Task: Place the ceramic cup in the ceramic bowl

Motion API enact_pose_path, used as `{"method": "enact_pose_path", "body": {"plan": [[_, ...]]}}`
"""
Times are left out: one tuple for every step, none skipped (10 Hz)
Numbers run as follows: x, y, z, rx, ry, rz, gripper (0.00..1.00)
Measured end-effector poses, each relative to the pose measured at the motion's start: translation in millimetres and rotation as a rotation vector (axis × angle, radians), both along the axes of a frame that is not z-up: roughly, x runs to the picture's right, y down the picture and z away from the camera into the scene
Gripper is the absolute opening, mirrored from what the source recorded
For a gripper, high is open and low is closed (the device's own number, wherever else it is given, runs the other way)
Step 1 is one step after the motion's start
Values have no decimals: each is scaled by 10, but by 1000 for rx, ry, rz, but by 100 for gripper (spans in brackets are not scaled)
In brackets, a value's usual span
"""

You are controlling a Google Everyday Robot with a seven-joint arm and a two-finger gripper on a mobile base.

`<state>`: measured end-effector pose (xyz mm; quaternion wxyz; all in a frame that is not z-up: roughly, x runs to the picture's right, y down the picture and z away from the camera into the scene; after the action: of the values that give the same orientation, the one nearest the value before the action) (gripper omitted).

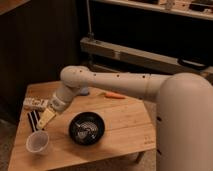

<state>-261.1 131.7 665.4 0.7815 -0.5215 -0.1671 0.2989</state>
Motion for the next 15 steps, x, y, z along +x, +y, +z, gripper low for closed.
{"method": "enact_pose_path", "body": {"plan": [[-21, 30, 27, 4, 2, -5, 80], [-35, 70, 52, 8, 6, -12, 80], [-43, 103, 66, 12, 10, -18, 80], [-50, 146, 85, 16, 16, -27, 80], [-57, 213, 133, 19, 25, -37, 80], [-59, 253, 162, 20, 31, -43, 80], [-71, 301, 195, 22, 38, -51, 80], [-93, 350, 227, 24, 45, -59, 80], [-110, 384, 255, 23, 48, -64, 80], [-129, 403, 276, 20, 47, -67, 80], [-159, 433, 305, 13, 43, -71, 80], [-180, 451, 313, 10, 38, -76, 80], [-203, 470, 312, 9, 34, -81, 80], [-230, 505, 319, 10, 30, -91, 80], [-257, 541, 341, 9, 28, -99, 80]]}}
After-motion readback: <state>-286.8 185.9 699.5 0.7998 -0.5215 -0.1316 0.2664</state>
